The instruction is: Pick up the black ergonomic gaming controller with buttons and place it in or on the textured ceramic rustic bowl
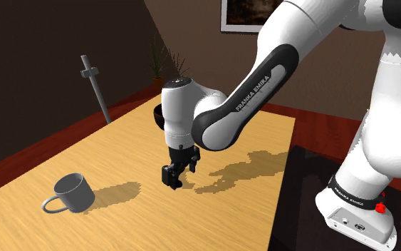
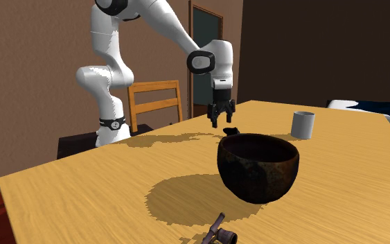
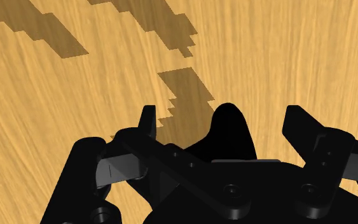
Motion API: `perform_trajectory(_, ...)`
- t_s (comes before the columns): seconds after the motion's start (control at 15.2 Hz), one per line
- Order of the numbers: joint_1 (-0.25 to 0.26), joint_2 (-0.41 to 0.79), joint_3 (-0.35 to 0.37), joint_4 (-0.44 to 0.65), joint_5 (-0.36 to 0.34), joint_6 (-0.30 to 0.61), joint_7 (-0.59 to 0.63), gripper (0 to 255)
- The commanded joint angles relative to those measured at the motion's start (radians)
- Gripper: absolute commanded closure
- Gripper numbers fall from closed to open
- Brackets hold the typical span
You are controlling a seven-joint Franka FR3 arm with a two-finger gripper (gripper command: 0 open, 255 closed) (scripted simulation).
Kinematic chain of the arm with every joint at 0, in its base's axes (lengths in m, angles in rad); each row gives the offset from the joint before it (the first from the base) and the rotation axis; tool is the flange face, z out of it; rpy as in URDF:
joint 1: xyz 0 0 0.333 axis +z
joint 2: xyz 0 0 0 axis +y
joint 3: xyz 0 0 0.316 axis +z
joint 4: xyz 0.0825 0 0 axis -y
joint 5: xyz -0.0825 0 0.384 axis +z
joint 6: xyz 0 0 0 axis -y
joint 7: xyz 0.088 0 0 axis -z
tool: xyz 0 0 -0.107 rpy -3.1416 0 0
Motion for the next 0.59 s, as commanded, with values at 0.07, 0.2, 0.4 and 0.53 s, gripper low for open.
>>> perform_trajectory(0.07,0.000,0.001,0.000,0.000,0.000,0.000,0.000,0)
perform_trajectory(0.2,0.000,0.000,0.000,0.000,0.000,0.000,0.000,255)
perform_trajectory(0.4,0.000,0.000,0.000,0.000,0.000,0.000,0.000,255)
perform_trajectory(0.53,0.000,0.000,0.000,0.000,0.000,0.000,0.000,255)
